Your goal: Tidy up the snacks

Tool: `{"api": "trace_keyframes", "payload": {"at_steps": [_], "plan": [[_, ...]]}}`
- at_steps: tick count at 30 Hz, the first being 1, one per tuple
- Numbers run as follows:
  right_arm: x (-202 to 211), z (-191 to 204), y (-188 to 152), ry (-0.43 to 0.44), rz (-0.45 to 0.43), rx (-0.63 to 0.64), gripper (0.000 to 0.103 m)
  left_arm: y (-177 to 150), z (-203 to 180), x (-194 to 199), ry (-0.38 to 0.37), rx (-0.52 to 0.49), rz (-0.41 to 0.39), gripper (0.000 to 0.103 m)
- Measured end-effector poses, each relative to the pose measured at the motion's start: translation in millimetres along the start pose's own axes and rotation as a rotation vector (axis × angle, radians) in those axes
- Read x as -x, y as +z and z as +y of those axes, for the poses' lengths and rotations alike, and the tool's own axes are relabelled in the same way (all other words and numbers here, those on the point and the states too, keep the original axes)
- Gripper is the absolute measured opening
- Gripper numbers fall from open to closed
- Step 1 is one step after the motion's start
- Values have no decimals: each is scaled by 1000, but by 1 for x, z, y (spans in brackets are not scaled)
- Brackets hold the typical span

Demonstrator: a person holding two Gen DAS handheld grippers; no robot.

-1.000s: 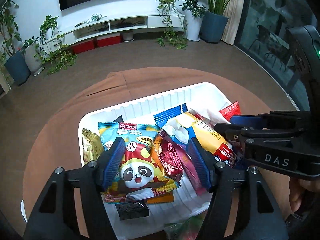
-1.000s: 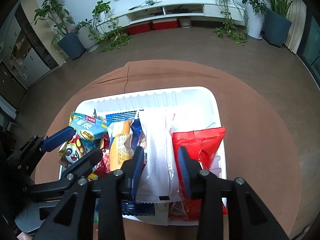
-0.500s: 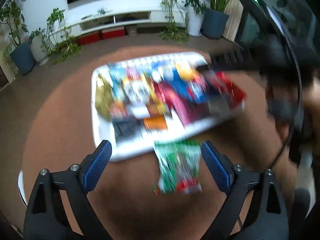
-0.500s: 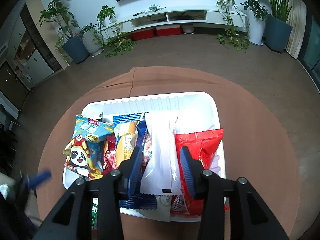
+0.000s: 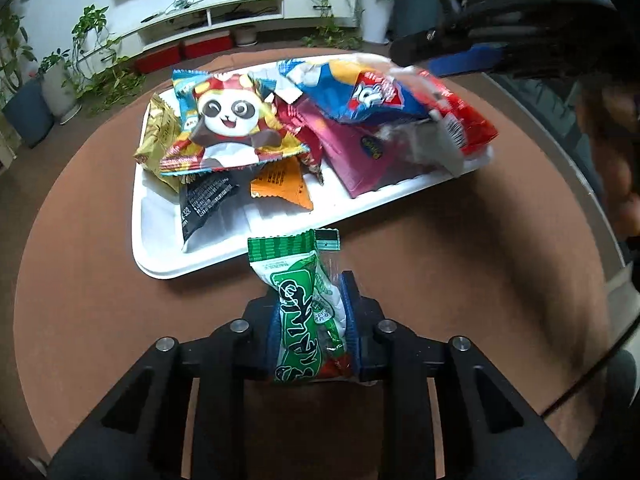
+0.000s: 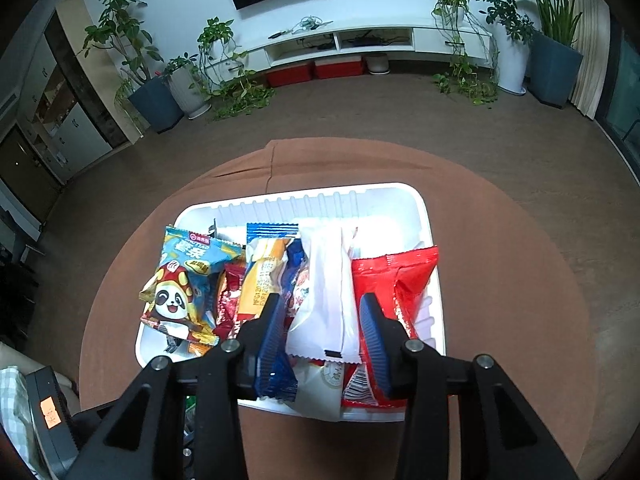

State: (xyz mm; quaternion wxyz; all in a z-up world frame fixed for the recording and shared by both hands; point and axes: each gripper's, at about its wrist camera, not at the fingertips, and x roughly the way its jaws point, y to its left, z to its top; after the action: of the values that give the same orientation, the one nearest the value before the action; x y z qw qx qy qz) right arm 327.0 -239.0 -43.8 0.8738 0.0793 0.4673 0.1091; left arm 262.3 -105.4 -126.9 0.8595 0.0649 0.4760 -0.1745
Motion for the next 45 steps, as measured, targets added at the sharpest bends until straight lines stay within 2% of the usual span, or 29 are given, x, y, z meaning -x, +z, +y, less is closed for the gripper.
{"api": "trace_keyframes", "payload": {"at_steps": [5,9,13,17,19,21,23,24,31,35,39,40,41,43,44,45], "plan": [[8,-1,0,9,-21,-6,43,15,22,42,-41,24,-69,24],[11,-2,4,12,-33,-18,43,61,33,62,-24,14,-113,24],[11,-3,4,8,-38,-28,43,112,33,42,-44,18,-66,25],[7,-7,4,0,-31,-35,43,140,27,5,-25,15,14,27],[6,-10,3,1,-28,-42,43,145,26,-15,-11,21,43,29],[6,-14,2,-1,-28,-44,43,147,26,-23,3,24,34,36],[6,-18,1,-2,-27,-46,43,149,25,-27,-8,21,17,50],[6,-19,0,-2,-26,-49,43,150,24,-27,-14,20,12,52],[10,-19,1,-1,-52,-50,43,143,25,-44,-39,31,23,53],[13,-22,4,-2,-73,-62,43,137,17,-56,-10,-10,26,53],[16,-21,2,2,-71,-59,43,129,15,-54,-33,-12,14,53],[18,-21,1,5,-74,-59,43,128,14,-50,-43,-12,11,61],[21,-21,0,9,-79,-59,43,128,12,-46,-55,-17,1,74],[28,-22,-2,20,-87,-64,44,127,7,-33,-66,-36,-35,90],[31,-21,-3,25,-92,-67,47,126,5,-25,-54,-49,-58,96],[36,-21,-6,31,-99,-66,52,127,4,-18,-48,-57,-73,96]]}}
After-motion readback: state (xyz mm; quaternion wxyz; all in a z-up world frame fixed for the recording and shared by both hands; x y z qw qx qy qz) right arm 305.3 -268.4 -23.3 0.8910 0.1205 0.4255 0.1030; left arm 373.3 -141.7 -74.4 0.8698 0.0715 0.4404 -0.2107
